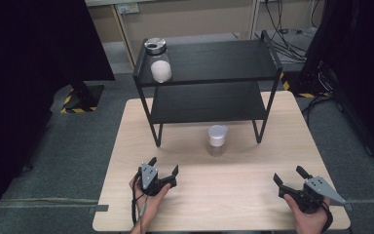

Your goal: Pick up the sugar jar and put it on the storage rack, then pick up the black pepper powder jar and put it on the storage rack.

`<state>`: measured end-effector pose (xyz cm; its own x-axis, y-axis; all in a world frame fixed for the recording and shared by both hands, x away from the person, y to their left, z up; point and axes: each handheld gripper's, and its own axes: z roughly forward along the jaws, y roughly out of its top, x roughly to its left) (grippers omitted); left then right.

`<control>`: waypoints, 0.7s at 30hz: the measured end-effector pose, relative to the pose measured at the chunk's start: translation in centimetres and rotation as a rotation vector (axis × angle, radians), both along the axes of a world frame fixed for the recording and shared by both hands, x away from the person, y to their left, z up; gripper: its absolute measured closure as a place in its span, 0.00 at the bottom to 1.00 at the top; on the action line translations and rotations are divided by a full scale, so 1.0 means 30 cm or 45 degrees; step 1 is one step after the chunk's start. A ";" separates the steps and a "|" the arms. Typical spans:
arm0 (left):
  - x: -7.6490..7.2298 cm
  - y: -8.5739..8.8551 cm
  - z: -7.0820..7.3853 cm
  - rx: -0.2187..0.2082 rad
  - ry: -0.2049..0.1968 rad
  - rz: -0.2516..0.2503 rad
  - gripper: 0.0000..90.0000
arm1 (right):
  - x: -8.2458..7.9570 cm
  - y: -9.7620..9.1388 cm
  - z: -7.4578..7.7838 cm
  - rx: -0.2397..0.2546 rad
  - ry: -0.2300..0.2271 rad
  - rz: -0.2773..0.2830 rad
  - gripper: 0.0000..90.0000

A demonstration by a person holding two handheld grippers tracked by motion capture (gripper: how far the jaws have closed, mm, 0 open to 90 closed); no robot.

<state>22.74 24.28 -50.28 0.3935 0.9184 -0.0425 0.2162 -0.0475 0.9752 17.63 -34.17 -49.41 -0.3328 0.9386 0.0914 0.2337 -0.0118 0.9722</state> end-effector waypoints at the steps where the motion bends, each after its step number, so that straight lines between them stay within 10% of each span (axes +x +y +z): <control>1: 0.000 -0.001 0.001 0.003 0.000 -0.001 0.09 | 0.000 0.000 0.000 0.000 0.001 0.000 0.09; 21: -0.001 -0.009 0.000 0.026 -0.012 -0.010 0.09 | -0.001 0.002 0.000 -0.001 0.000 -0.006 0.09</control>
